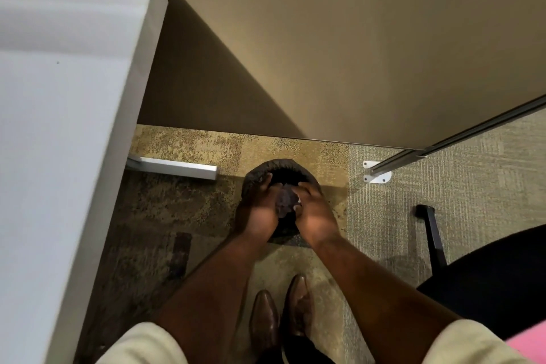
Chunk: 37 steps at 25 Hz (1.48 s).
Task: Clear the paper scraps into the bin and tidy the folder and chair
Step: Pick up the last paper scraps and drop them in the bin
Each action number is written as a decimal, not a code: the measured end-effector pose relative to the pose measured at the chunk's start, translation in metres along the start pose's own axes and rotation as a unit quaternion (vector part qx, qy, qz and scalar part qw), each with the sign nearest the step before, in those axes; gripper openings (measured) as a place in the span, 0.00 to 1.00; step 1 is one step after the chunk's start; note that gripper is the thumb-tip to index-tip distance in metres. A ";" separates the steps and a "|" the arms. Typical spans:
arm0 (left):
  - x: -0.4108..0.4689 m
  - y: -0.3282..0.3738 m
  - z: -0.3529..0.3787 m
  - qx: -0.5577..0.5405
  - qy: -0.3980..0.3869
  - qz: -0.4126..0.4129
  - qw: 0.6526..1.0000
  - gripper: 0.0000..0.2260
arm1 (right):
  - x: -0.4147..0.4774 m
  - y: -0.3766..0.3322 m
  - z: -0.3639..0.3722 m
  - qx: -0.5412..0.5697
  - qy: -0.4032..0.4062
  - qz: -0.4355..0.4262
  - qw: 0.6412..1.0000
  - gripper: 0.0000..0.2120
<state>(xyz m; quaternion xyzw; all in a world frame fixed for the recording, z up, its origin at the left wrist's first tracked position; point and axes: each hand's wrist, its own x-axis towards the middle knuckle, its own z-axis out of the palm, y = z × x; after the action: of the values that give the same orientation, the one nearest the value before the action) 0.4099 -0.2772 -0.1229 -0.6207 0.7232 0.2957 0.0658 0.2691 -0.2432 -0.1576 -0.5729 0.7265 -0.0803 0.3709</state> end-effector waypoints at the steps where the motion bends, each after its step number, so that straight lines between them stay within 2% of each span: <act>1: -0.008 0.002 -0.004 0.010 0.021 0.014 1.000 0.26 | -0.007 -0.001 -0.005 0.000 0.004 -0.002 1.000 0.28; 3: -0.023 0.010 -0.014 0.016 0.053 0.042 0.998 0.28 | -0.025 -0.006 -0.017 -0.010 0.017 -0.014 1.000 0.25; 5: -0.041 0.021 -0.029 0.007 0.053 0.047 0.997 0.29 | -0.045 -0.015 -0.034 -0.023 0.029 -0.009 0.999 0.24; 10: -0.089 0.048 -0.059 0.044 0.030 0.068 0.996 0.35 | -0.099 -0.039 -0.081 -0.038 0.073 0.018 0.996 0.28; 23: -0.212 0.125 -0.173 0.077 0.047 0.147 0.985 0.31 | -0.258 -0.076 -0.202 -0.047 0.204 0.056 0.976 0.29; 30: -0.266 0.172 -0.196 0.116 0.039 0.220 0.968 0.30 | -0.345 -0.056 -0.243 -0.024 0.271 0.119 0.955 0.30; 37: -0.295 0.235 -0.193 0.148 0.044 0.277 0.948 0.30 | -0.393 -0.019 -0.270 0.004 0.308 0.138 0.941 0.31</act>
<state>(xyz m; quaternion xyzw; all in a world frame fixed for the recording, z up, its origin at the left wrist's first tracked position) 0.3070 -0.1088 0.2522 -0.3912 0.9045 0.1647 0.0406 0.1405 0.0181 0.2203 -0.4131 0.8768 -0.2031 0.1389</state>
